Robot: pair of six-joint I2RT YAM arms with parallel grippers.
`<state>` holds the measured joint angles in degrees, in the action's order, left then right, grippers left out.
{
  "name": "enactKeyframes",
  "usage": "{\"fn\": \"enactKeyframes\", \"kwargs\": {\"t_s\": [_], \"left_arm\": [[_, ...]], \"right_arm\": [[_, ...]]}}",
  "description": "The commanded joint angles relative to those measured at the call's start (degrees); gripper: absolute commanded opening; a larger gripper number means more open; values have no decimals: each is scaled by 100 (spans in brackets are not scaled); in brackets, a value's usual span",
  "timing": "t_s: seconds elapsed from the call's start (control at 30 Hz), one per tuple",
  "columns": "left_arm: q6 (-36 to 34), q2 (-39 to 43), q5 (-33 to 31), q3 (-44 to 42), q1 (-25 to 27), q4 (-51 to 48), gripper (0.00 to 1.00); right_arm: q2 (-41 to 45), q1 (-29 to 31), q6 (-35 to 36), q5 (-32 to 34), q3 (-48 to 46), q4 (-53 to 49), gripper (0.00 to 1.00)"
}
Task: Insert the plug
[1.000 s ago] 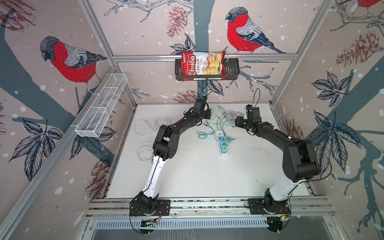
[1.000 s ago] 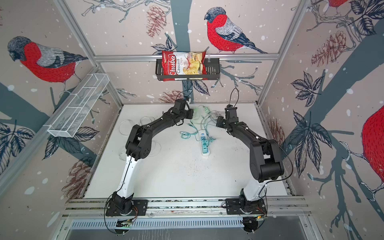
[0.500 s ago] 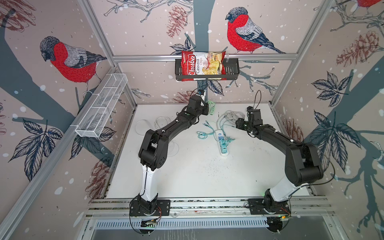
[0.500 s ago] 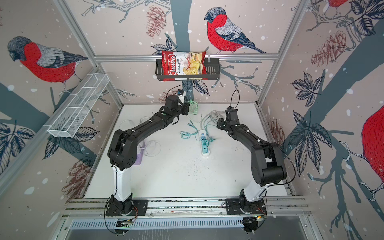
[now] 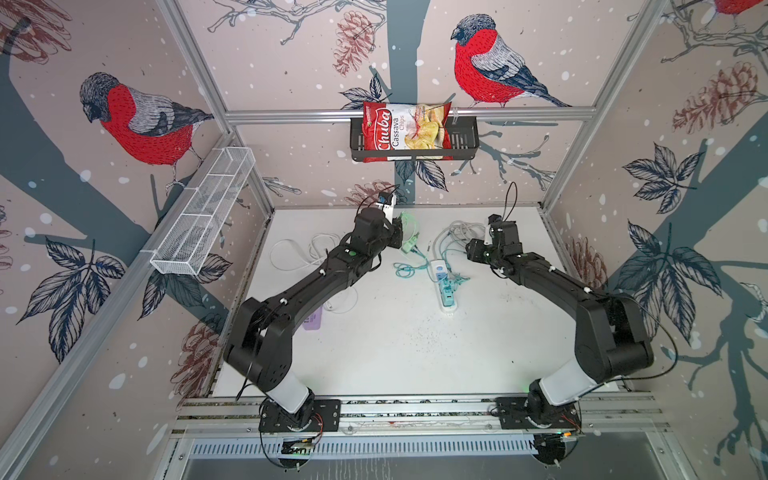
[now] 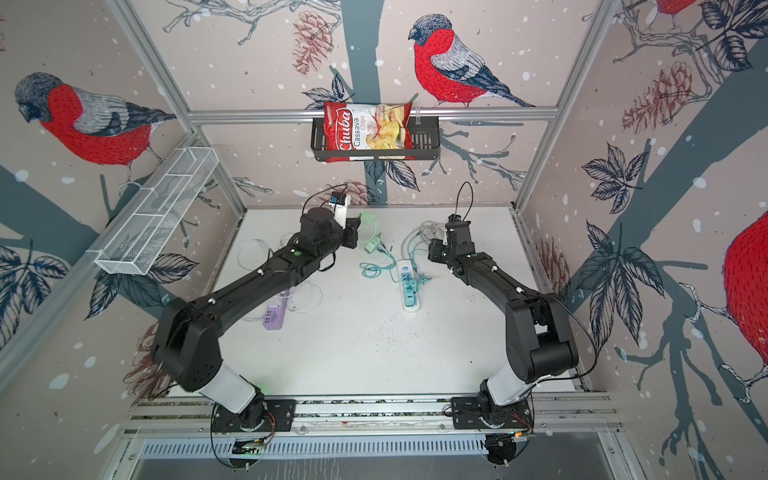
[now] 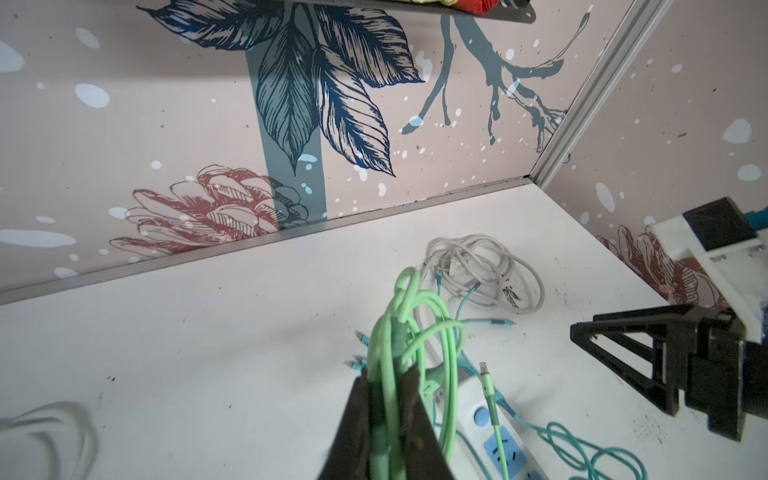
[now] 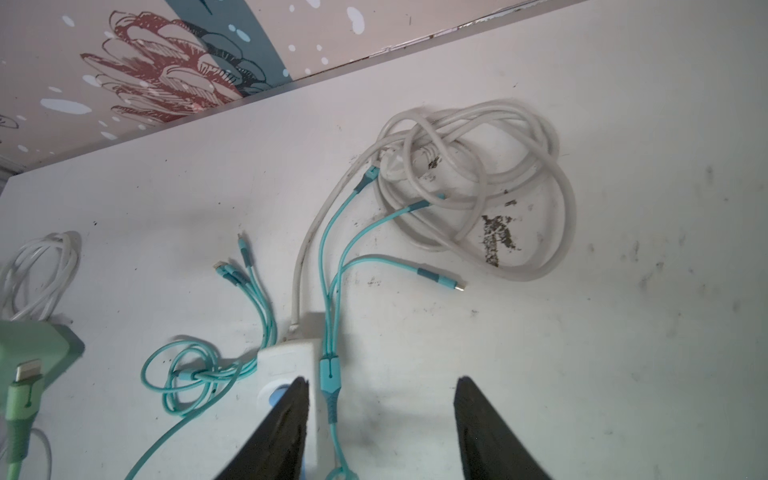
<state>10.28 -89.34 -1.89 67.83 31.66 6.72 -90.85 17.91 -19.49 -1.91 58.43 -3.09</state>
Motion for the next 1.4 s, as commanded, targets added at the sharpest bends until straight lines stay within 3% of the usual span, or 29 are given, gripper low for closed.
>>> {"fn": "enactKeyframes", "kwargs": {"t_s": [0.0,0.4,0.63,0.93,1.17,1.27,1.37], "left_arm": [[149,485,-287,-668,33,0,0],[691,1762,-318,-2981,290,489,0],[919,2113,-426,-3733,363,705,0],[1013,2107,-204,-4273,778,1130,1],[1112,1826,-180,-4270,1040,983,39],[1114,1806,-103,-4218,1053,954,50],[1119,1905,-5,-4178,1068,897,53]], "right_arm": [[95,211,-13,174,-66,57,57],[121,1519,-396,643,-362,166,58],[164,2312,-336,1122,-405,146,59],[351,2599,-350,1789,-326,-137,59],[454,2603,-328,2190,-332,-361,65],[478,2612,-329,2232,-333,-418,66],[554,2620,-364,2354,-350,-466,67]]}}
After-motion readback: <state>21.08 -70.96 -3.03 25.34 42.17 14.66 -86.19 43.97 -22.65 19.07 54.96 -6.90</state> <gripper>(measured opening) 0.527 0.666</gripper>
